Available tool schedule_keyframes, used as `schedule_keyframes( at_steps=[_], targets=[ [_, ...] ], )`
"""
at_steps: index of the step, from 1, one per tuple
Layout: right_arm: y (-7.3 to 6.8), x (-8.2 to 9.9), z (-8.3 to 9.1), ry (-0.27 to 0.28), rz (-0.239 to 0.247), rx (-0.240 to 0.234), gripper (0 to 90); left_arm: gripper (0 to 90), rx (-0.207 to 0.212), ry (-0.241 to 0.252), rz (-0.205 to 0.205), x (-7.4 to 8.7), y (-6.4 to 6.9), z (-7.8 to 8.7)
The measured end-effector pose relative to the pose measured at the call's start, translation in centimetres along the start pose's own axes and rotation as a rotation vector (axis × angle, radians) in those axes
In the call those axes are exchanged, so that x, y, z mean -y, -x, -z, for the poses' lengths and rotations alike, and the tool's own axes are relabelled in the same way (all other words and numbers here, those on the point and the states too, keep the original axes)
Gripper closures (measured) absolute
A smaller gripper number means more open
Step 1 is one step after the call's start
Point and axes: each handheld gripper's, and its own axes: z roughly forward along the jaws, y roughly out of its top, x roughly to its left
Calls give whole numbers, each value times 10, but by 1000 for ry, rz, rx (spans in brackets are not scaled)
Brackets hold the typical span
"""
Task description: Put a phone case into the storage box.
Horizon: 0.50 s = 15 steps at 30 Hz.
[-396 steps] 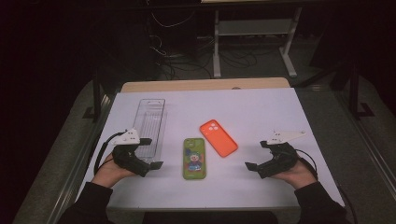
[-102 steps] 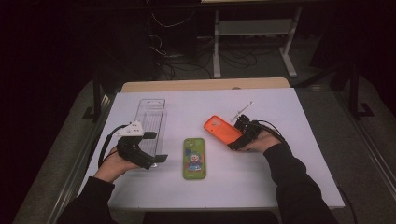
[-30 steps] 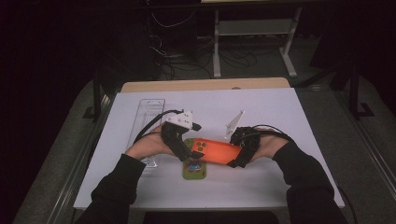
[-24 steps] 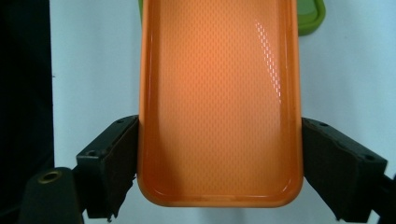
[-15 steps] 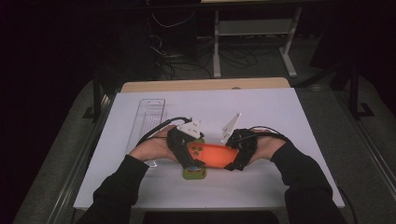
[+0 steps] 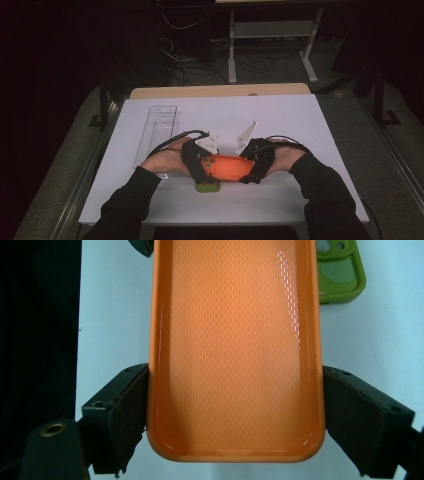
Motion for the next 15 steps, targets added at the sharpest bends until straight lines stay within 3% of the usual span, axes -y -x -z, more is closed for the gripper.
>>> schedule_keyframes(
  at_steps=[15],
  targets=[
    [-1,0,3,8,0,3,150,106,15,-17,-2,1,1,-1]
  ],
)
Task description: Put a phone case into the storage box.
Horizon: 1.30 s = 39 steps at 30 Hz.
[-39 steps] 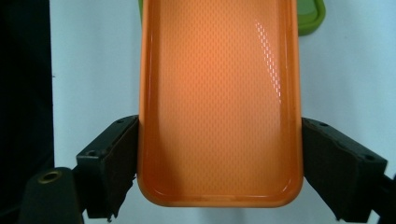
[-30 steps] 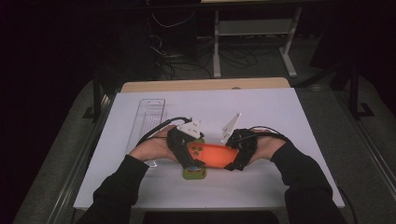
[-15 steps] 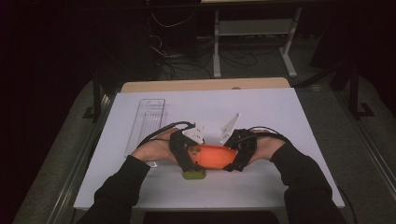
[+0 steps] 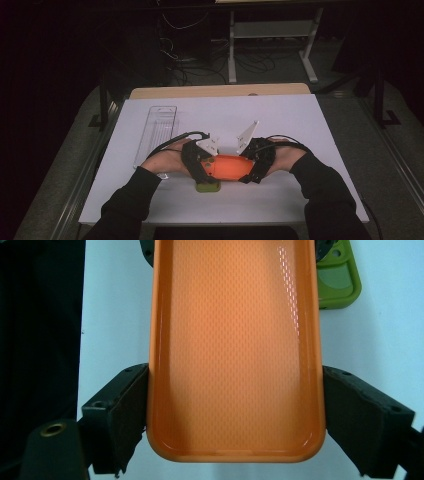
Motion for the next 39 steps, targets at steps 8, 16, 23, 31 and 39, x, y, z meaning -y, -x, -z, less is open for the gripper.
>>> schedule_keyframes(
  at_steps=[8,16,23,31,39],
  targets=[
    [0,0,1,4,0,-2,150,135,13,0,-2,1,0,0],
    [0,0,1,7,-1,-7,148,152,24,-1,-1,1,-1,0],
    [0,2,3,27,-13,-7,138,159,26,2,8,0,-1,1],
    [4,5,8,71,-64,-4,42,160,-13,-20,29,-2,-2,1],
    [15,16,16,138,-119,59,29,160,-89,-24,95,0,-2,-1]
  ],
)
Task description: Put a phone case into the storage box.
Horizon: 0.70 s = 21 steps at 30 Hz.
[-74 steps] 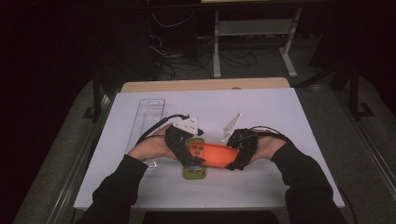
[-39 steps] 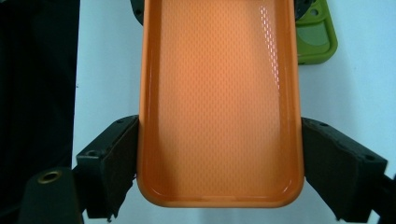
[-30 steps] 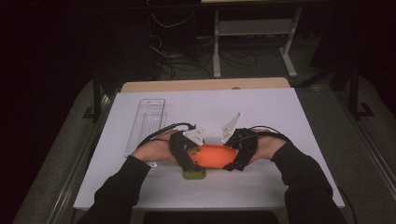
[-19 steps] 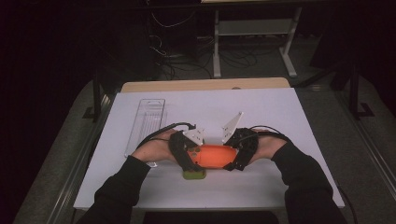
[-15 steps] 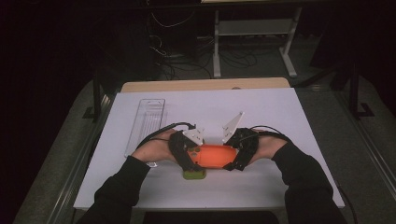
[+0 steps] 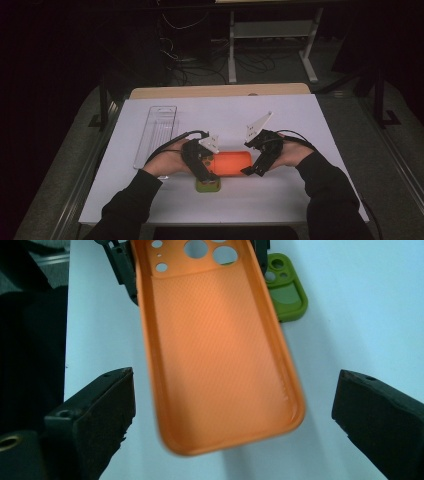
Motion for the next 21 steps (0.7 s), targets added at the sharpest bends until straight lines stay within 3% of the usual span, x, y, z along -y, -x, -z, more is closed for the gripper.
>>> schedule_keyframes(
  at_steps=[4,8,11,12,13,14,16,21],
  targets=[
    [7,5,5,45,-32,51,25,159,-56,24,55,2,-2,1],
    [13,13,8,73,-116,70,23,159,-85,27,131,2,-4,3],
    [15,19,7,78,-177,98,21,158,-118,2,160,3,-7,4],
    [15,20,8,77,-206,103,16,158,-133,3,172,3,-7,4],
    [15,22,8,83,-225,107,16,158,-140,11,209,3,-7,3],
    [15,24,8,90,-251,111,16,158,-152,5,213,3,-8,4],
    [14,27,9,120,-298,93,16,158,-176,10,254,3,-10,4],
    [12,35,9,155,-355,112,4,158,-213,28,320,4,-12,6]
  ],
)
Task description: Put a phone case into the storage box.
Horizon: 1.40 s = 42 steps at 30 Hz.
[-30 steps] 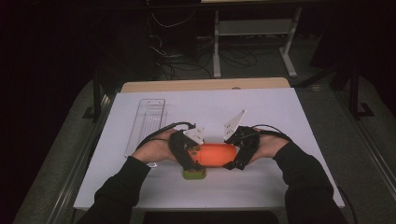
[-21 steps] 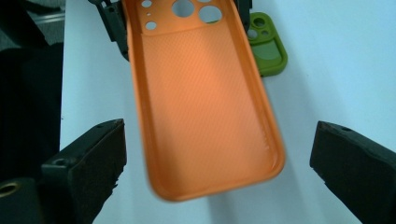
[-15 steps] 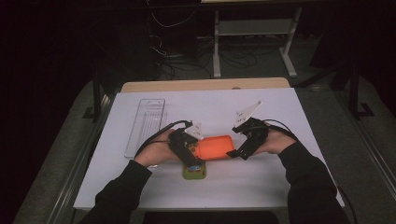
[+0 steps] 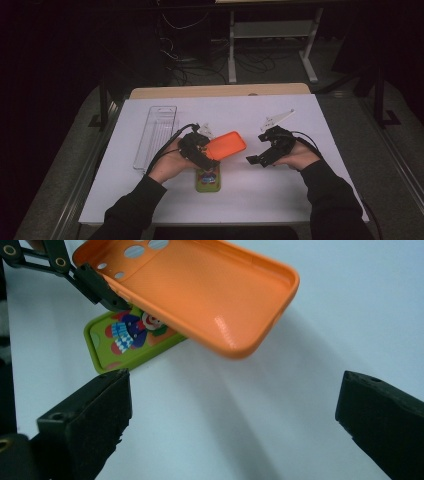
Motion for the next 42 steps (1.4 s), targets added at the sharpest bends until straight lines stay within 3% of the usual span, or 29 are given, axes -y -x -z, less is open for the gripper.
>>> schedule_keyframes(
  at_steps=[8,10,13,20,24,32,35,39,42],
  targets=[
    [-6,15,-3,82,-105,99,2,158,-17,-8,28,1,0,-3],
    [-9,20,-4,111,-120,122,2,158,-19,-18,15,1,-1,-2],
    [-14,27,-6,137,-108,180,2,158,-18,-15,37,2,-1,-2],
    [-24,42,-13,198,-129,226,2,158,-13,-28,29,2,-1,-2],
    [-24,43,-17,205,-147,209,2,158,-14,-25,26,2,0,-3],
    [-24,43,-20,170,-100,235,3,158,-11,-29,21,2,0,-2],
    [-26,41,-22,144,-65,259,3,158,-10,-30,22,2,0,-2],
    [-27,39,-23,109,17,306,3,158,-6,-35,21,2,-1,-2],
    [-29,38,-23,99,32,327,3,158,-4,-38,20,2,-1,-3]
  ],
)
